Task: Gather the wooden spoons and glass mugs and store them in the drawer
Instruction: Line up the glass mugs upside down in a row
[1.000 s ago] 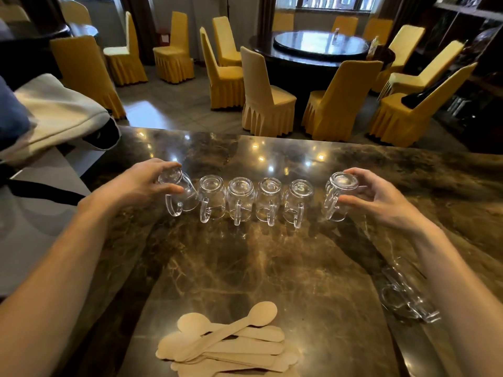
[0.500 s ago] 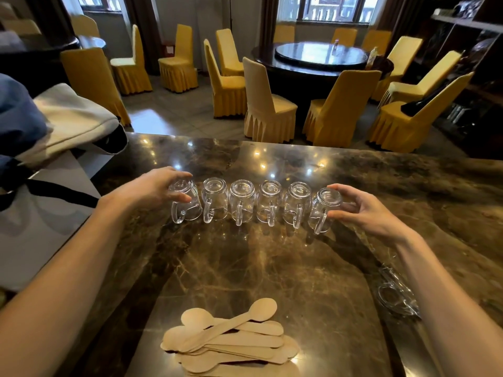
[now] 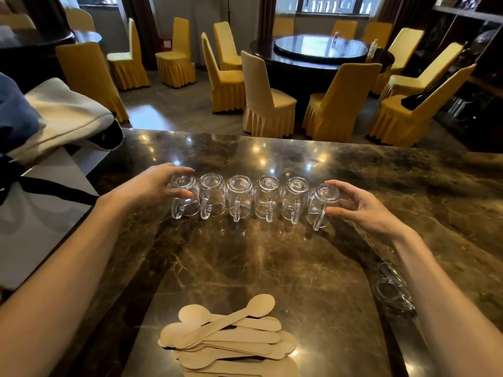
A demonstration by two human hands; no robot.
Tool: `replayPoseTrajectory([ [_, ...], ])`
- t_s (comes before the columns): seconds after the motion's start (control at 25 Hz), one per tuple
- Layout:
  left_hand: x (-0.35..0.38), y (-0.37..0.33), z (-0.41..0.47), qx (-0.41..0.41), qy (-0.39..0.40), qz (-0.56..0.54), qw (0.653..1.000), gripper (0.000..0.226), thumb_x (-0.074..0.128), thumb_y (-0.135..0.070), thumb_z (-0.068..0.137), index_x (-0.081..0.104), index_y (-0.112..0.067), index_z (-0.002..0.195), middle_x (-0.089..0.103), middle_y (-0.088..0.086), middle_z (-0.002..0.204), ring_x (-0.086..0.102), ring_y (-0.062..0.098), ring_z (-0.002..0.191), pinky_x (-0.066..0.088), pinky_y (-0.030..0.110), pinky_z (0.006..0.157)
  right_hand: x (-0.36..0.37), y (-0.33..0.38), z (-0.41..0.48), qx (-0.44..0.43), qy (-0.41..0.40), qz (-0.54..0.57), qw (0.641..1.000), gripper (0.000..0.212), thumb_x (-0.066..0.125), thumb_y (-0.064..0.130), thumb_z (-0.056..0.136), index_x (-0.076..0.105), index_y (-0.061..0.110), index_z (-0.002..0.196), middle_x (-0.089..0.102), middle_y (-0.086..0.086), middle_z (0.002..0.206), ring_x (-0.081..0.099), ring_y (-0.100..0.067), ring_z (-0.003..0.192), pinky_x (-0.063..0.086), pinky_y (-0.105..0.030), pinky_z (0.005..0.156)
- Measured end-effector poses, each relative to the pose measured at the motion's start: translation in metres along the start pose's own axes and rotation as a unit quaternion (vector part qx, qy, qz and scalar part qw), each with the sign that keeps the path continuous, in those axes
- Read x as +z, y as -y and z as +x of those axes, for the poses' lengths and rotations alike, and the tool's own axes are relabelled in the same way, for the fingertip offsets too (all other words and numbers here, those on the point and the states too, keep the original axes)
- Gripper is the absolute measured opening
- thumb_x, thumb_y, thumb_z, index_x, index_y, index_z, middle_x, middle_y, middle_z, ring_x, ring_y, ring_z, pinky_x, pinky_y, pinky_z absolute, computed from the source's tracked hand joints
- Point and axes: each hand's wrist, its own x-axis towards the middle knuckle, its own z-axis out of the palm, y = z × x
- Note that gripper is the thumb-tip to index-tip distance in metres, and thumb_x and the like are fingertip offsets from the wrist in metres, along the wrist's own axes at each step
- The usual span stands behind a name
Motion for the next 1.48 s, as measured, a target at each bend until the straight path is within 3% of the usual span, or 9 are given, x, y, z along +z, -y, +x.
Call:
replayPoseTrajectory([
  [0.2,0.004,0.004,-0.005,0.004,-0.011,0.003,1.0,0.067,0.069,-0.035,0.077,0.043,-0.026,0.138,0.048,0.006,0.134,0.054,0.016,0.093,0.042,0.029,0.08,0.002,0.0,-0.001,0.004,-0.006,-0.02,1.0,0.07,0.074,0.025,0.069,0.046,0.032,0.133,0.056,0.002,0.133,0.059,-0.011,0.116,0.043,-0.039,0.104],
  [0.28,0.007,0.003,-0.008,-0.005,-0.023,-0.007,1.0,0.07,0.067,-0.039,0.077,0.039,-0.026,0.14,0.045,0.006,0.138,0.054,0.019,0.104,0.044,0.03,0.087,0.003,0.003,-0.004,0.01,-0.023,-0.027,0.999,0.077,0.075,0.027,0.066,0.044,0.031,0.136,0.051,-0.001,0.138,0.054,-0.016,0.121,0.041,-0.043,0.105],
  [0.4,0.021,-0.005,-0.018,0.024,-0.136,0.0,0.99,0.064,0.064,-0.04,0.081,0.042,-0.024,0.138,0.044,0.004,0.14,0.045,0.019,0.121,0.038,0.033,0.097,0.004,0.011,-0.009,-0.001,-0.072,-0.069,0.995,0.076,0.075,0.032,0.064,0.046,0.028,0.134,0.054,0.004,0.133,0.055,-0.014,0.117,0.047,-0.03,0.093],
  [0.56,0.042,-0.025,-0.04,0.152,-0.234,0.008,0.96,0.046,0.061,-0.038,0.085,0.053,-0.027,0.129,0.053,-0.002,0.129,0.044,0.01,0.119,0.039,0.031,0.1,0.006,0.021,-0.02,-0.024,-0.124,-0.12,0.985,0.065,0.075,0.028,0.07,0.051,0.023,0.13,0.059,0.004,0.121,0.059,-0.011,0.106,0.045,-0.014,0.078],
  [0.76,0.088,-0.053,-0.046,0.304,-0.09,0.042,0.947,0.043,0.043,-0.047,0.092,0.052,-0.03,0.131,0.053,-0.005,0.132,0.044,0.007,0.124,0.032,0.026,0.105,0.015,0.019,-0.053,0.006,-0.138,-0.184,0.973,0.061,0.076,0.027,0.072,0.052,0.023,0.128,0.058,0.009,0.115,0.054,-0.005,0.103,0.04,-0.012,0.08],
  [0.92,0.117,-0.051,-0.036,0.313,0.017,0.042,0.949,0.047,0.038,-0.048,0.092,0.051,-0.029,0.132,0.048,-0.005,0.14,0.039,0.01,0.131,0.03,0.033,0.112,0.019,0.009,-0.096,0.017,-0.192,-0.267,0.944,0.061,0.077,0.036,0.069,0.056,0.023,0.125,0.056,0.014,0.111,0.05,-0.001,0.105,0.036,-0.019,0.09],
  [1.08,0.134,-0.041,-0.034,0.327,0.022,0.045,0.944,0.054,0.029,-0.057,0.092,0.051,-0.029,0.132,0.047,-0.004,0.141,0.038,0.013,0.133,0.027,0.033,0.112,0.012,-0.009,-0.143,0.053,-0.247,-0.296,0.921,0.065,0.077,0.043,0.066,0.055,0.027,0.126,0.057,0.012,0.115,0.047,0.001,0.103,0.035,-0.019,0.087],
  [1.32,0.144,-0.06,-0.029,0.344,0.016,0.015,0.939,0.055,0.033,-0.057,0.09,0.055,-0.026,0.13,0.05,-0.003,0.138,0.042,0.014,0.13,0.031,0.035,0.111,0.01,-0.038,-0.175,0.091,-0.311,-0.31,0.894,0.065,0.08,0.032,0.069,0.053,0.022,0.128,0.06,-0.004,0.126,0.051,-0.009,0.105,0.036,-0.022,0.089],
  [1.48,0.15,-0.058,-0.032,0.337,0.012,0.008,0.941,0.05,0.038,-0.052,0.089,0.056,-0.027,0.129,0.051,-0.004,0.138,0.041,0.011,0.131,0.03,0.034,0.111,0.03,-0.048,-0.175,0.095,-0.369,-0.251,0.89,0.065,0.081,0.029,0.069,0.054,0.02,0.128,0.061,-0.004,0.125,0.054,-0.017,0.112,0.037,-0.026,0.091],
])
